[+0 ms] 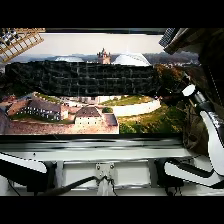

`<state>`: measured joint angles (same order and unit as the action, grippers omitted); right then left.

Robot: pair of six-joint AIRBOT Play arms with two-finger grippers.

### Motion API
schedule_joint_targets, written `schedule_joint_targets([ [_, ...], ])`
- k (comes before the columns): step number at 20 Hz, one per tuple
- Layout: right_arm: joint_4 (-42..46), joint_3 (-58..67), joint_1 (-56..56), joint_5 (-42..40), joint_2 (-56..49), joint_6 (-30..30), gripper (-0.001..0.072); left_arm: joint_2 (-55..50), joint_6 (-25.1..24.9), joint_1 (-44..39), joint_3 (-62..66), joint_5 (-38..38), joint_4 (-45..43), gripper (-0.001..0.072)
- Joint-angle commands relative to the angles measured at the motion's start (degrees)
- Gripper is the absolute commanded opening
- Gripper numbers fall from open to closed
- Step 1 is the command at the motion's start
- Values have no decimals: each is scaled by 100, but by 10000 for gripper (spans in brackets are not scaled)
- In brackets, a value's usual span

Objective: Fold the clothes and pants, and hang the long-sleeved shirts on hangers.

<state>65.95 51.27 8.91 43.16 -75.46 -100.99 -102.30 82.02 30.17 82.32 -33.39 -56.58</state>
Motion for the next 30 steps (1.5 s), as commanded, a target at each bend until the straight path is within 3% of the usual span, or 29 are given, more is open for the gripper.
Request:
schedule_joint_targets([
  [1, -702, -258, 2, -1331, -431, -177, 598, 52, -66, -20, 9, -201, 2, 10],
  [9, -1384, -153, -4, -2024, -1281, 79, 597, 52, -66, -20, 9, -223, 2, 10],
  [13, -1541, 505, -26, -1871, -1687, 153, 574, 52, -66, -20, 9, -223, 2, 10],
  [18, -1475, 1071, -181, -1351, -1860, 310, 190, 55, -66, 4, 9, -275, -157, 10],
  [19, -1478, 1071, -181, -1154, -1860, 310, 53, 57, -63, 35, 9, -363, -192, 10],
  [20, -1394, 1069, -179, -881, -1860, 313, 15, 57, -66, 79, 9, -487, -225, 10],
  [27, 476, 525, -177, 767, -922, 306, 14, 463, 262, 627, -398, -2214, -3003, 9],
  [30, 782, -361, -177, 968, -50, 315, 14, 1069, 260, 752, -1392, -2284, -3788, 8],
])
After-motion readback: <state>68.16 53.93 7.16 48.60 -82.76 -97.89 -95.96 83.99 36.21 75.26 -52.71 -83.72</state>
